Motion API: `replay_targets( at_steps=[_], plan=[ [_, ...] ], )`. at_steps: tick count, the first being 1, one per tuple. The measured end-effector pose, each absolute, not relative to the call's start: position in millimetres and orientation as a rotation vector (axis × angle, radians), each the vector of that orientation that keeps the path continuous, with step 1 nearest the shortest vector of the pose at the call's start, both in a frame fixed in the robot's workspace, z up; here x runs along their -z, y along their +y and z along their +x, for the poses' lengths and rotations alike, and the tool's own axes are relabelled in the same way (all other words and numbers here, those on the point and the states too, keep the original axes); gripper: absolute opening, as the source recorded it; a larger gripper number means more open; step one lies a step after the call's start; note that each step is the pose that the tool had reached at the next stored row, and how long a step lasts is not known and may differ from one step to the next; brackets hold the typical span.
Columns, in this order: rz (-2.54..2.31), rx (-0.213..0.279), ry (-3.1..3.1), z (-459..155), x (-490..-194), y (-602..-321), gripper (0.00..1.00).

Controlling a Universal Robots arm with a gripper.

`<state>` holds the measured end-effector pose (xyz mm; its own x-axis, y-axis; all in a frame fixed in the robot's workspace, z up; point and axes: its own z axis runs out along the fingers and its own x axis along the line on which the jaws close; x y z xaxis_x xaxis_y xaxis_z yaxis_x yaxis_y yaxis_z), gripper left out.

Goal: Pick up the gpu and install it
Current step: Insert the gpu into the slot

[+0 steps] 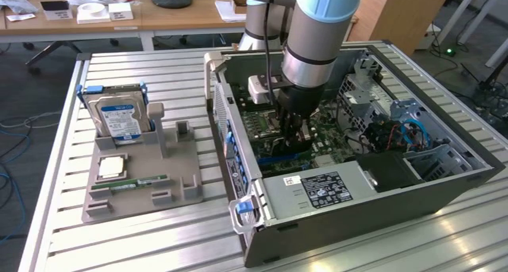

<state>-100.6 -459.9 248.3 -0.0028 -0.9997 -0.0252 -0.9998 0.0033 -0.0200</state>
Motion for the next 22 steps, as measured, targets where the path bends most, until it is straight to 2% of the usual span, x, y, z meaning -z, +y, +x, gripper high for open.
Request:
replay_targets(
  at_steps=[22],
  plan=[
    [-2.195,-0.006,2.202,-100.6,-247.2,-459.9,0.26]
  ],
)
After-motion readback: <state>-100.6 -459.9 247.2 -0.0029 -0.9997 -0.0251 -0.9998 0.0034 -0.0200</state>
